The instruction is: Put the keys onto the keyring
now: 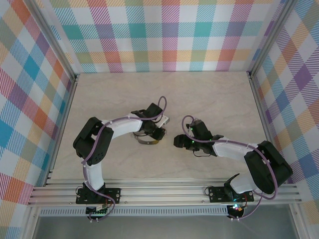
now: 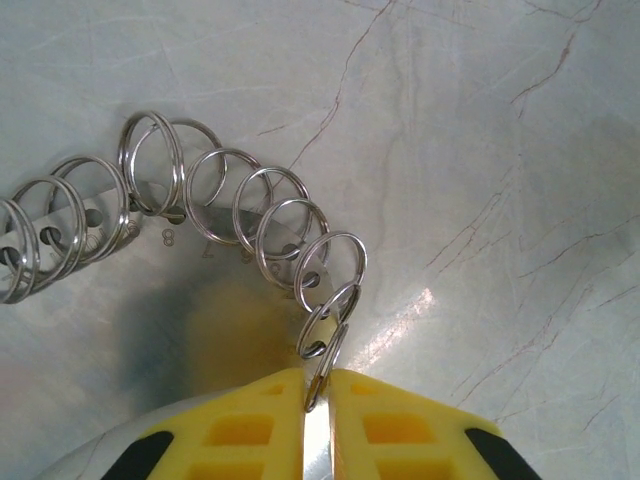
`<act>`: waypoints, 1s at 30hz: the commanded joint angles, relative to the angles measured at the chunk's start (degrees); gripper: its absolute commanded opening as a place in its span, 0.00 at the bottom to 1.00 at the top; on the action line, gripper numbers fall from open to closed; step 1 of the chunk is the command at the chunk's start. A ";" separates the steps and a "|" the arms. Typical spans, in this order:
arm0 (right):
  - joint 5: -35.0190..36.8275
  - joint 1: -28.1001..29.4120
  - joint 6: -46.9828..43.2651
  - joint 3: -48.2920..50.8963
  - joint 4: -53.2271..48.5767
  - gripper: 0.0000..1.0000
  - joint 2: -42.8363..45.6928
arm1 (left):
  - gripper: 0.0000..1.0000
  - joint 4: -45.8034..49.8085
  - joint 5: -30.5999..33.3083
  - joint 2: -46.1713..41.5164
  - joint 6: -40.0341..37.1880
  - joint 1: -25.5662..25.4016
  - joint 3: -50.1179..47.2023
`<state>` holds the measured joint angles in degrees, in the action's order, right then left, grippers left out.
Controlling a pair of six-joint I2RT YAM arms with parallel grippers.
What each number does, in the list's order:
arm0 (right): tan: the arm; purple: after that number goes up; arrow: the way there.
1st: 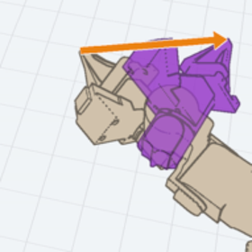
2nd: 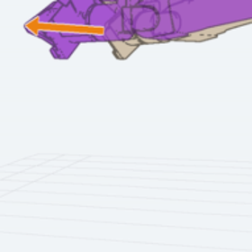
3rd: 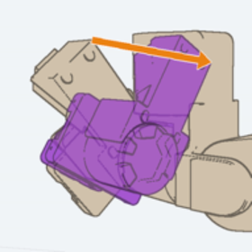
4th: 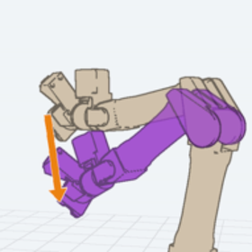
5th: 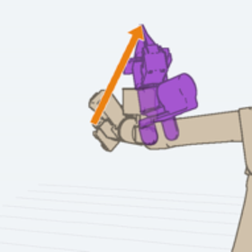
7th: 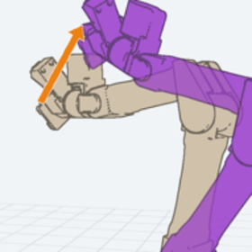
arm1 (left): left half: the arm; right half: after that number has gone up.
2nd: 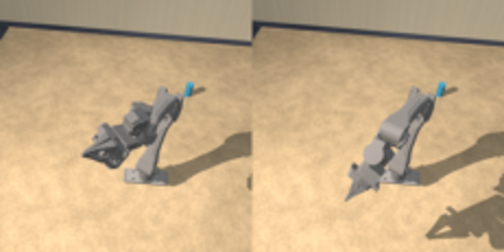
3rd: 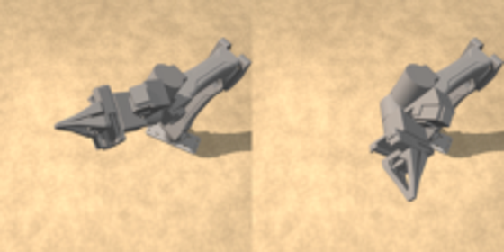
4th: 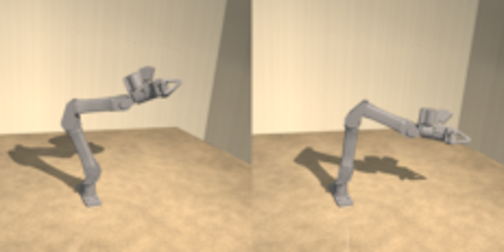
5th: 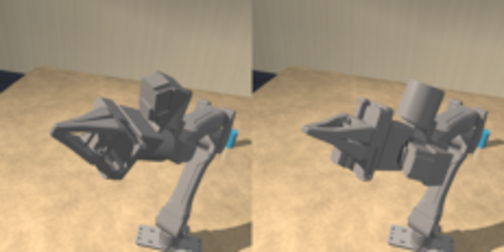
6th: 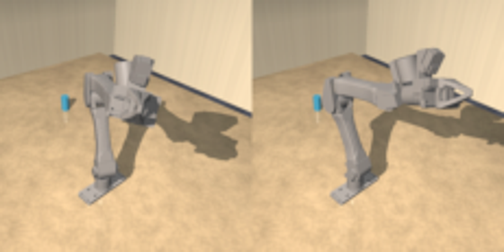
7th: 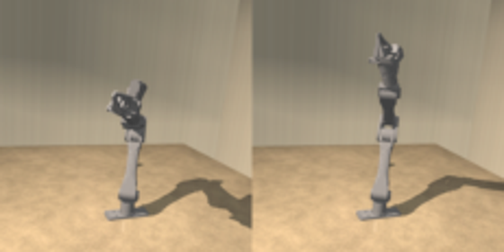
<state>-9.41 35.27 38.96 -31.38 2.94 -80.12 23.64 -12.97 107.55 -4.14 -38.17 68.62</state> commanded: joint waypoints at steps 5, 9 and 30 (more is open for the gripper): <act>0.45 0.20 -0.47 0.43 -0.35 0.66 1.89 | 0.00 -0.02 -1.77 0.82 -0.34 -0.85 0.03; 0.43 0.15 -0.48 0.21 -0.46 0.66 2.16 | 0.00 0.00 -2.65 1.00 -0.27 -0.85 0.28; 0.69 0.16 -0.52 0.71 -0.66 0.66 2.64 | 0.14 -0.34 -4.67 1.66 1.06 -1.33 0.10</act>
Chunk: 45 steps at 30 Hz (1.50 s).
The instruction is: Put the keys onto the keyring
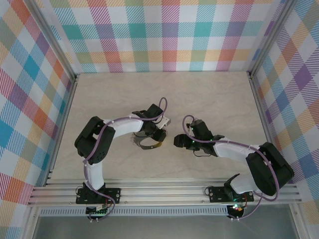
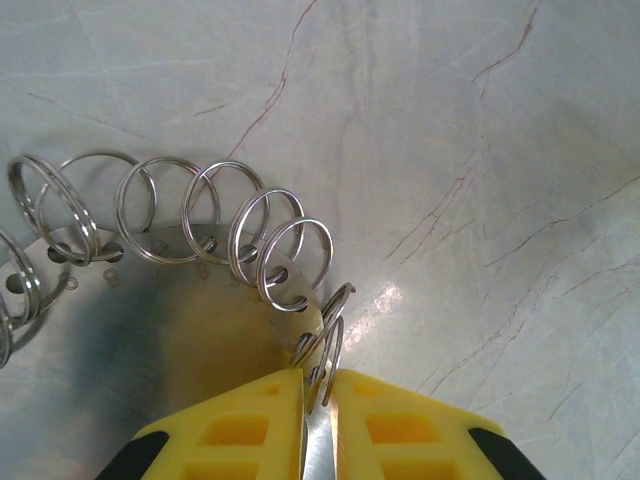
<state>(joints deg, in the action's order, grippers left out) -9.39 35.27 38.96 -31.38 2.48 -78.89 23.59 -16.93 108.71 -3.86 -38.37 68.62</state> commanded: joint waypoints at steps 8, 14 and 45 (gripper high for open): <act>1.62 0.17 0.22 -0.21 -2.20 0.66 3.60 | 0.00 -0.44 0.39 -1.18 1.27 -1.25 0.42; 11.35 0.22 1.66 -5.30 -12.49 0.76 8.24 | 0.00 7.36 8.89 -2.48 1.93 -1.35 6.52; -15.15 -15.93 3.22 -30.64 1.19 0.60 -2.74 | 0.00 -4.99 -21.47 -8.66 -5.59 11.04 25.77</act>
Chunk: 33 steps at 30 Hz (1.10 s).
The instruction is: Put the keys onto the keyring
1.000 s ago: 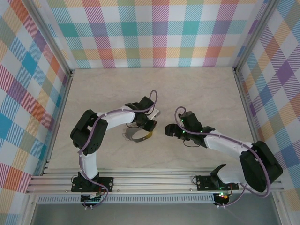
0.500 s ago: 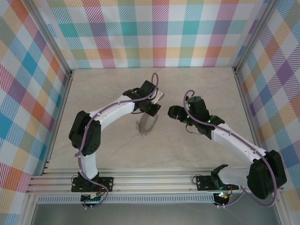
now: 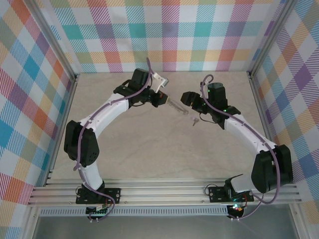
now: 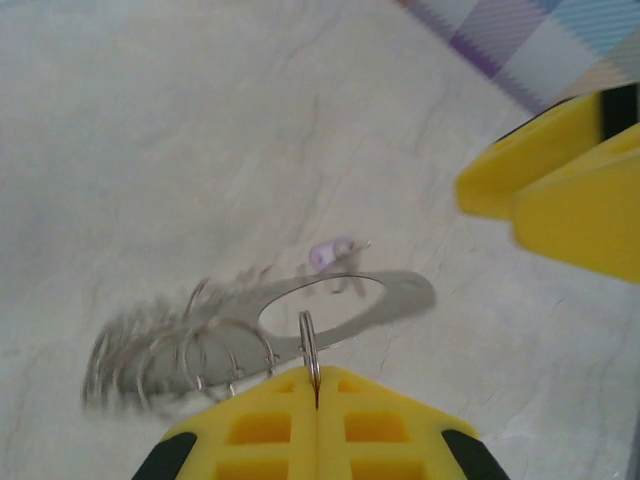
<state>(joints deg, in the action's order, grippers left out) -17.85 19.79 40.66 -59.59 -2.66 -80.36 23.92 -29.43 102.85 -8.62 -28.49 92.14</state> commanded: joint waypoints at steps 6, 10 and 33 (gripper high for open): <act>-11.88 -0.70 2.51 -3.07 12.20 0.54 -2.01 | 0.00 -7.49 -15.21 -4.61 0.54 2.85 3.11; -12.30 -0.67 3.36 -2.48 13.68 0.52 -1.91 | 0.00 -10.18 -16.12 -6.35 1.16 3.14 2.23; -25.82 -2.64 5.14 -2.25 31.07 0.45 1.06 | 0.00 -9.54 -27.42 -6.10 4.40 4.58 6.01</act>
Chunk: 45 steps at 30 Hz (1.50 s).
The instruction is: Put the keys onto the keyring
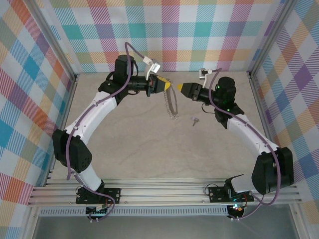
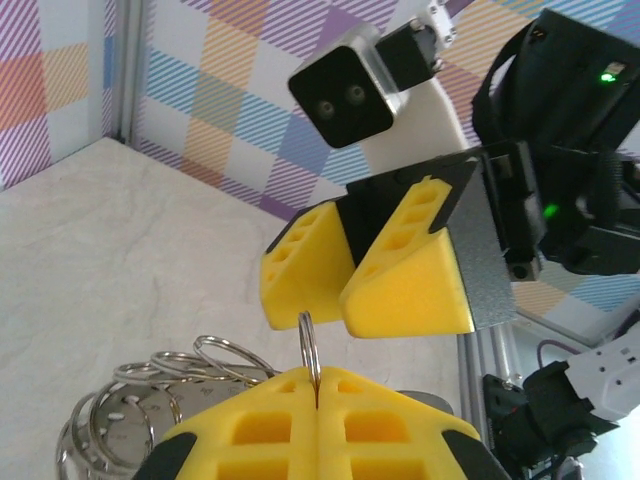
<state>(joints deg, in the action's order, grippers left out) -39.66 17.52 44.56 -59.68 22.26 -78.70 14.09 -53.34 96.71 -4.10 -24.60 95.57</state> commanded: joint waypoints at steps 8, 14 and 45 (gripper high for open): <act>-6.67 -0.38 5.39 -3.63 12.86 0.44 -1.98 | 0.00 1.37 -4.50 0.41 -0.74 0.64 3.66; -7.20 -0.25 7.32 -4.98 14.30 0.42 -3.77 | 0.00 3.67 -4.96 0.46 -0.74 0.61 3.66; -8.94 2.23 7.12 -5.84 14.97 0.25 -5.15 | 0.00 6.31 -5.56 1.19 -1.85 0.34 5.18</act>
<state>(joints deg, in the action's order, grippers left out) -47.68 19.27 52.05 -63.35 35.11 -84.75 19.77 -56.53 97.27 -4.43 -24.60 98.30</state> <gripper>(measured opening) 0.254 0.050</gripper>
